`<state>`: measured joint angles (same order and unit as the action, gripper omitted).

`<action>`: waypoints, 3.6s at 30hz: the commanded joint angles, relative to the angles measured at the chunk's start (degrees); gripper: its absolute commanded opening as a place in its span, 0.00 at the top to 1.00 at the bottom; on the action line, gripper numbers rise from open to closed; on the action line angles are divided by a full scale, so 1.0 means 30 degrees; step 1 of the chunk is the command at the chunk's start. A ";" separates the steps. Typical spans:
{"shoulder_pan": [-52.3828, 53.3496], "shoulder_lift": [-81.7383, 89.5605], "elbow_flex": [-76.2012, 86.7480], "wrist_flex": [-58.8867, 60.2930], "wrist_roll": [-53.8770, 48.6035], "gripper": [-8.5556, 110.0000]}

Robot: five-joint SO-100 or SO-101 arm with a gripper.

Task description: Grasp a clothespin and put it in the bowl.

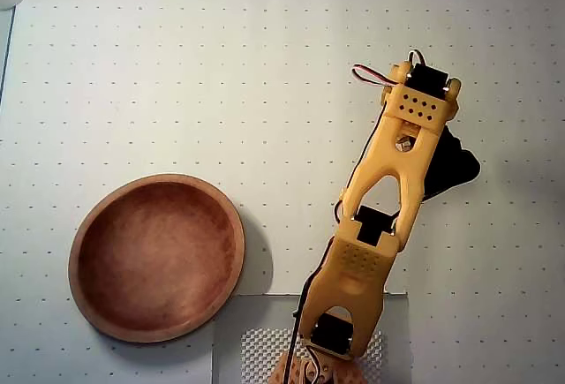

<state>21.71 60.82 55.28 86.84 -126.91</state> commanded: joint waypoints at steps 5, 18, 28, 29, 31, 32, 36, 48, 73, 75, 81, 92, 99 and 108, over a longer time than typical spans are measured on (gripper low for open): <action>0.0176 -0.0732 -0.2695 -0.0029 0.0264 0.96; -0.0234 -0.1758 -0.3340 0.1143 0.0410 0.96; -0.0381 -0.2637 -0.5391 0.3721 0.1875 0.96; -0.0381 -0.2725 -0.5420 0.3750 0.2080 0.96; -0.0381 -0.2900 -0.5537 0.3750 0.2549 0.96; -0.0381 -0.2988 -0.5596 0.3750 0.2783 0.96; -0.0410 -0.3135 -0.5625 0.3750 0.3369 0.96; -0.0146 -0.3135 -0.5596 0.3809 0.3691 0.96; -0.0293 -0.3252 -0.7793 0.3486 0.4570 0.69; -0.0322 -0.3516 -0.8057 0.3486 0.4570 0.69; -0.0117 -0.4746 -0.9023 0.3486 0.4570 0.69; -0.0088 -0.6357 -0.9844 0.3486 0.3340 0.69; 0.0498 -0.7354 -0.9961 0.3457 0.2725 0.69; 0.0937 -0.8057 -0.9961 0.3457 0.1963 0.69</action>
<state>24.61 34.37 29.00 97.29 -120.41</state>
